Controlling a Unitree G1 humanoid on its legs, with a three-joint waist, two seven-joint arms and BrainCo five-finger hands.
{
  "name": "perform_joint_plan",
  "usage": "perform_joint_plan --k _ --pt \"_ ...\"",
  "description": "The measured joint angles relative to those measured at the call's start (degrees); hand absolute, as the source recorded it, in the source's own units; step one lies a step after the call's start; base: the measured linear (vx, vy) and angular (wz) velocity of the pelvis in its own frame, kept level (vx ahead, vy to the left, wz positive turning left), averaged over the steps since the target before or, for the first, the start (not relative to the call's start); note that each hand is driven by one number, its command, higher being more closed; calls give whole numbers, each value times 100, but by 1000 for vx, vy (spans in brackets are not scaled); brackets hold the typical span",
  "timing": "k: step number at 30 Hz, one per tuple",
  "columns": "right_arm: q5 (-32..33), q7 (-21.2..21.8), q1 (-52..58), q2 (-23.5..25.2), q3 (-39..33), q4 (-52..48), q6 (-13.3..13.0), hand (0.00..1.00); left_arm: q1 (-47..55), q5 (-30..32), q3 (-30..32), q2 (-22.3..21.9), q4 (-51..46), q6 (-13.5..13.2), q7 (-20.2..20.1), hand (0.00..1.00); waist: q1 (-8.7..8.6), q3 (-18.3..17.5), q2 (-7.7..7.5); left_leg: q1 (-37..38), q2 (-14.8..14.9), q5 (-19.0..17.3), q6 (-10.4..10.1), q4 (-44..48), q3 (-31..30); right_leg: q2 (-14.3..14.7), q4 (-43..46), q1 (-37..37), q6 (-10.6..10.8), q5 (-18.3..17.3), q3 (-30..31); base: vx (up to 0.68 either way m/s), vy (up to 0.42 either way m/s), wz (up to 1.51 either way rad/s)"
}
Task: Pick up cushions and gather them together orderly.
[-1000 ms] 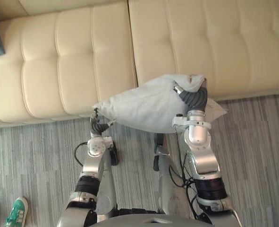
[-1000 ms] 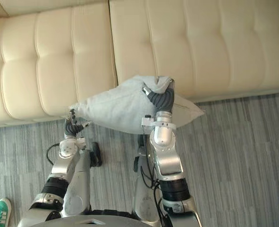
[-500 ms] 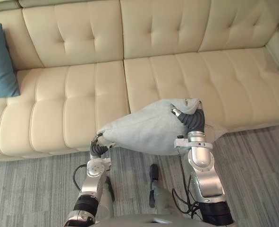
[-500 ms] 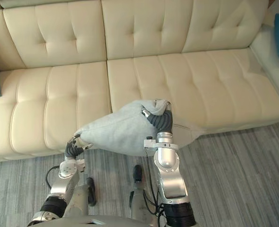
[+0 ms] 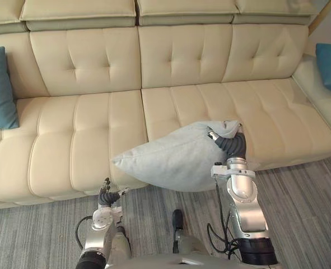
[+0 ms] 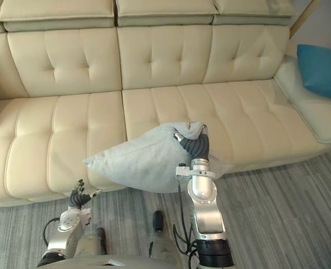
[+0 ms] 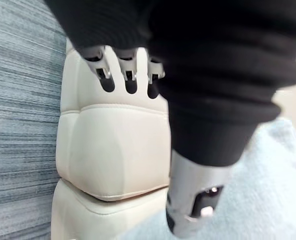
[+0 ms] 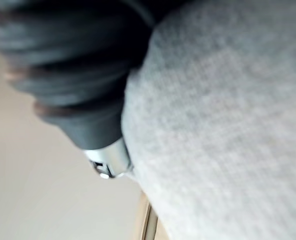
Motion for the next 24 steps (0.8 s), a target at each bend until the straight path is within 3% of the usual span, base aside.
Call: perform_joint_plan --k 8,16,17,24 --pt "1 25 0 0 -9 0 -2 100 -73 1 -183 32 -135 -8 29 0 -59 -2 0 0 -10 -9 -10 2 0 -2 -3 -11 -4 3 19 -5 0 0" --pt "0 46 -19 7 37 0 -4 100 -250 -2 -429 -21 -1040 -166 24 0 -43 -228 -5 -11 -14 -37 16 39 55 11 -10 -83 47 66 117 -6 -2 -7" --pt "0 46 -25 10 65 0 -23 100 -282 -2 -467 -37 -1154 -184 35 100 -54 -272 -1 -2 -16 -43 25 40 58 12 -9 -78 47 67 130 -20 -3 -5" --pt "-1 79 -28 135 134 -8 -150 100 -353 -133 -601 -32 -1495 -203 59 100 -41 -327 2 94 -17 -91 20 46 80 10 15 9 -28 -1 153 -53 -1 -2"
